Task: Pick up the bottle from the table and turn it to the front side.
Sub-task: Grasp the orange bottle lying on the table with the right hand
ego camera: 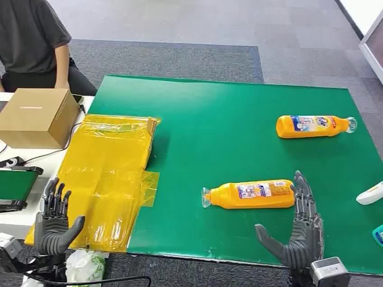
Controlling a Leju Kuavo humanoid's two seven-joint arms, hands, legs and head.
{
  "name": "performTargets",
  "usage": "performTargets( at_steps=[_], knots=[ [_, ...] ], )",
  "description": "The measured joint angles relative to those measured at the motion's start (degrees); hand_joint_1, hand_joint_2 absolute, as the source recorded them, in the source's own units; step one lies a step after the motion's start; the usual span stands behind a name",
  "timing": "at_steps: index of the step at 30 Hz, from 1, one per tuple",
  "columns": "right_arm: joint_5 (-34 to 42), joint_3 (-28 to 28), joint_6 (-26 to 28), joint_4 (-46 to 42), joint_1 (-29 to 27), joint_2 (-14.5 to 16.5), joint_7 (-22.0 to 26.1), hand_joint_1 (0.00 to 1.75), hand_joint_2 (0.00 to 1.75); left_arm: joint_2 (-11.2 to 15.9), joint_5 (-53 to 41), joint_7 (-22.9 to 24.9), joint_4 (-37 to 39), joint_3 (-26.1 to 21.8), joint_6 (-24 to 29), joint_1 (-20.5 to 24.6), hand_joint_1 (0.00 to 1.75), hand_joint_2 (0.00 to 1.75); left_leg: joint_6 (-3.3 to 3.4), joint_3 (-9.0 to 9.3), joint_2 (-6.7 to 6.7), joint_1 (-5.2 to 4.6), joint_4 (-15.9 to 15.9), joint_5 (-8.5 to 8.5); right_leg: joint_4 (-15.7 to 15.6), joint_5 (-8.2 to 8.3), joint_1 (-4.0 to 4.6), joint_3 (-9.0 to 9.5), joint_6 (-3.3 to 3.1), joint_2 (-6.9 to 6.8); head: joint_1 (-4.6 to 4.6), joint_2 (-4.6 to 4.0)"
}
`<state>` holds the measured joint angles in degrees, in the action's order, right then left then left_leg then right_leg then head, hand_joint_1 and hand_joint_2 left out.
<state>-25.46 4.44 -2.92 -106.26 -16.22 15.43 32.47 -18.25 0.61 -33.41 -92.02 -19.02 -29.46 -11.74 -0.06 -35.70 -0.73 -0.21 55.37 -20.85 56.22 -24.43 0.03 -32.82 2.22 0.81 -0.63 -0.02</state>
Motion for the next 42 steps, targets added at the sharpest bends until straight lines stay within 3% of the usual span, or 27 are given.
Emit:
performTargets(
  at_steps=[8, 12, 20, 27, 33, 42],
  knots=[
    [-0.6, 0.0, 0.8, -0.3, 0.0, 0.0, -0.3, 0.00, 1.75, 0.0, 0.0, 0.1, 0.0, 0.0, 0.2, 0.0, 0.00, 1.75, 0.00, 0.00, 0.00, 0.00, 0.0, 0.00, 0.0, 0.00, 0.00, 0.00, 0.00, 0.00, 0.01, 0.01],
    [-6.9, -0.1, 5.1, -1.0, 0.0, 0.0, -1.5, 0.00, 1.75, 0.0, -0.1, 0.1, 0.0, -0.1, 0.1, 0.0, 0.00, 1.75, 0.00, 0.00, 0.00, 0.00, 0.0, 0.00, 0.0, 0.00, 0.00, 0.01, 0.00, 0.00, 0.01, 0.01],
    [-29.3, -1.2, 9.3, -1.9, 3.3, -1.8, -17.1, 0.00, 1.75, 0.0, -1.0, -1.4, 0.5, -2.4, -3.4, -0.2, 0.00, 1.75, 0.01, 0.01, 0.00, 0.00, 0.0, 0.01, 0.0, 0.01, 0.00, -0.03, 0.00, 0.00, 0.01, 0.01],
    [-37.4, -1.1, 3.9, 1.9, 8.0, -7.0, -25.7, 0.00, 1.75, 0.2, -3.2, -4.1, 3.4, -4.7, -5.0, 0.6, 0.00, 1.75, 0.04, 0.01, 0.00, -0.02, 0.0, 0.03, 0.0, 0.05, -0.03, 0.02, 0.07, 0.00, -0.01, 0.00],
    [-39.9, -1.9, -1.1, 8.8, 11.5, -12.2, -28.1, 0.00, 1.75, 0.9, -3.7, -5.8, 6.6, -4.8, -5.0, 3.0, 0.00, 1.75, 0.04, 0.01, 0.00, -0.02, 0.0, 0.04, 0.0, 0.08, -0.02, 0.06, 0.08, 0.00, 0.01, 0.00],
    [-41.6, -5.2, -1.5, 22.5, 18.3, -19.3, -28.1, 0.00, 1.75, 1.7, -3.4, -6.4, 11.0, -4.2, -4.1, 6.2, 0.00, 1.75, 0.07, 0.00, 0.00, -0.05, 0.0, 0.10, 0.0, 0.14, -0.03, 0.09, 0.09, 0.00, 0.01, 0.01]
  ],
)
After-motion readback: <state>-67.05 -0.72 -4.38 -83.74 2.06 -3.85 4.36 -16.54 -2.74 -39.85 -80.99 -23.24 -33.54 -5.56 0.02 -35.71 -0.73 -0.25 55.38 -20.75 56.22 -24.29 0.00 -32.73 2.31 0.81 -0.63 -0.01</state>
